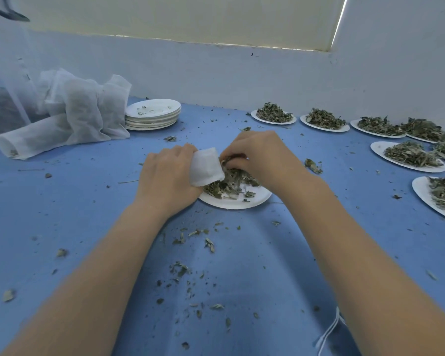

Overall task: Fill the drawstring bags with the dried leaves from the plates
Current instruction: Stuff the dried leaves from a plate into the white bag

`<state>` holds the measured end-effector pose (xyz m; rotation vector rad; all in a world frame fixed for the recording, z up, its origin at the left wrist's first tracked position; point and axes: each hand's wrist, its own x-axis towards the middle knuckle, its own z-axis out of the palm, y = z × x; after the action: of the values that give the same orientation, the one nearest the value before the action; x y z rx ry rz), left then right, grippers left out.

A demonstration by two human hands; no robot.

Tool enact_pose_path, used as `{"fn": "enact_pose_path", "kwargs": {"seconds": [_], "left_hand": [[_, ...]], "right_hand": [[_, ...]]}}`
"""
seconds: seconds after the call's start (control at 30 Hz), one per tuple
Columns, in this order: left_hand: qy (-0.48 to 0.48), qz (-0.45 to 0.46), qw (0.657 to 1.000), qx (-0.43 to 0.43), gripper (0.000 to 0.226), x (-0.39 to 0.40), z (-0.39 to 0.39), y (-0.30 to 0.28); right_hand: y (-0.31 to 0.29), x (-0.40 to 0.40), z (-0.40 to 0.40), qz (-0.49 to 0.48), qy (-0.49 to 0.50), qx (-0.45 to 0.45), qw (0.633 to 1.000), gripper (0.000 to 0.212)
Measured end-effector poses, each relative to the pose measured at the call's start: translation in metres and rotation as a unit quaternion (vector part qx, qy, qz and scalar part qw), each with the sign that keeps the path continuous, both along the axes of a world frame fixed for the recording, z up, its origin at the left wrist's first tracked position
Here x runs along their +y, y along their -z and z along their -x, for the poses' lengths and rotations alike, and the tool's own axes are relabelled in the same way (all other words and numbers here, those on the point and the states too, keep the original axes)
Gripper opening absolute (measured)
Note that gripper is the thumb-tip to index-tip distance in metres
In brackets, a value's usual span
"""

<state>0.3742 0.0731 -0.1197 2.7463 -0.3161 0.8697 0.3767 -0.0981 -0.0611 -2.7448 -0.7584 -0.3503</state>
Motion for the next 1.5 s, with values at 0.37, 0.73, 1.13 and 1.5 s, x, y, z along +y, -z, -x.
{"fn": "enact_pose_path", "kwargs": {"seconds": [0.37, 0.73, 1.13, 1.5], "left_hand": [[0.006, 0.072, 0.997, 0.015, 0.048, -0.005, 0.001, -0.001], [0.051, 0.169, 0.984, 0.024, 0.045, -0.009, 0.004, -0.003], [0.065, 0.153, 0.985, 0.043, 0.042, -0.002, 0.000, -0.001], [0.076, 0.146, 0.985, 0.051, 0.048, -0.003, 0.002, -0.001]], "right_hand": [[0.006, 0.001, 0.006, -0.230, -0.036, 0.149, 0.961, 0.039], [0.018, 0.011, 0.003, -0.342, 0.014, 0.058, 0.938, 0.020], [0.012, 0.008, 0.007, -0.291, -0.032, 0.118, 0.949, 0.036], [0.012, 0.006, 0.012, -0.252, -0.092, 0.205, 0.941, 0.022]]}}
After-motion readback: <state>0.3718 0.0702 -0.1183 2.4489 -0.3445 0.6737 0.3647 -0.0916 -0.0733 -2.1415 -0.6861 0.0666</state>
